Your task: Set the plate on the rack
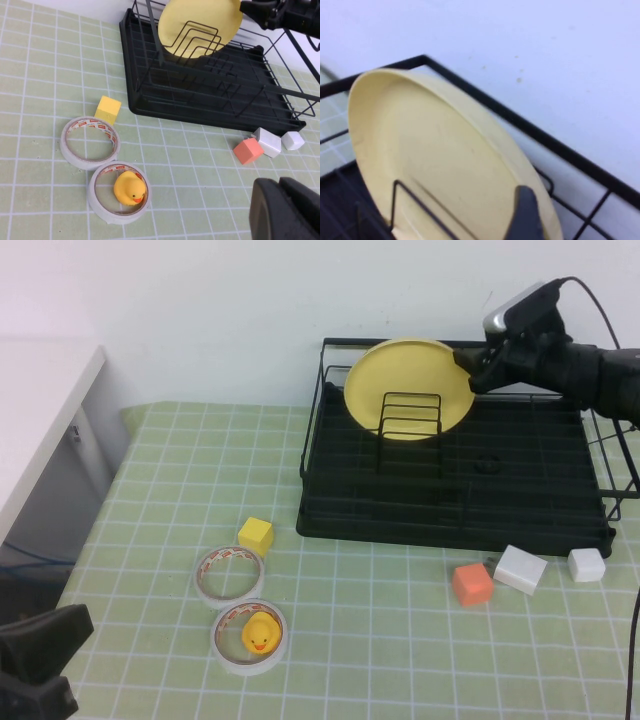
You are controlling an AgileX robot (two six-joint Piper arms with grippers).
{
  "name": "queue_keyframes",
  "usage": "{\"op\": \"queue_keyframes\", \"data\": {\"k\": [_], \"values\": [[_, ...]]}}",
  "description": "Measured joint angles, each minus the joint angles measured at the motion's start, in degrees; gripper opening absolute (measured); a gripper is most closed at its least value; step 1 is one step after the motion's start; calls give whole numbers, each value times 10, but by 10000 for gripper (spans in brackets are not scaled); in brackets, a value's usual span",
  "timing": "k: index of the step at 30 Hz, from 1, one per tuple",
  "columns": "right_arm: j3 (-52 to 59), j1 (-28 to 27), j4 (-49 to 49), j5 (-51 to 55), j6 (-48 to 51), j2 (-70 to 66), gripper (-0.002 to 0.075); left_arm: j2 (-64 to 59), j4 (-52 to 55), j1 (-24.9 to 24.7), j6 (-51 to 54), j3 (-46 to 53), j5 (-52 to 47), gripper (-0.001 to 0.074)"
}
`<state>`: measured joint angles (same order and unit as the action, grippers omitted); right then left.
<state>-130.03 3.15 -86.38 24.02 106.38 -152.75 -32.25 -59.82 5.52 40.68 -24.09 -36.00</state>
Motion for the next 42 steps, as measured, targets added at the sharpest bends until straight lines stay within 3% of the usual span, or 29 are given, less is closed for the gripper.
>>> {"op": "queue_keyframes", "data": {"k": [13, 23, 27, 30, 33, 36, 42], "values": [[1, -2, -14, 55, -26, 58, 490, 0, 0, 0, 12, 0, -2, -1], [1, -53, 83, 219, -246, 113, 475, 0, 11, 0, 14, 0, -21, -1], [1, -87, 116, 341, -330, 130, 387, 0, 17, 0, 14, 0, -33, -1], [1, -117, 121, 426, -378, 142, 235, 0, 19, 0, 14, 0, -37, -1], [1, -134, 150, 444, -446, 163, 73, 0, 24, 0, 17, 0, -40, -1], [1, -138, 181, 450, -475, 197, 27, 0, 41, 0, 29, 0, -41, -1], [31, -105, 240, 457, -462, 327, 13, 0, 68, 0, 30, 0, -48, -1]]}}
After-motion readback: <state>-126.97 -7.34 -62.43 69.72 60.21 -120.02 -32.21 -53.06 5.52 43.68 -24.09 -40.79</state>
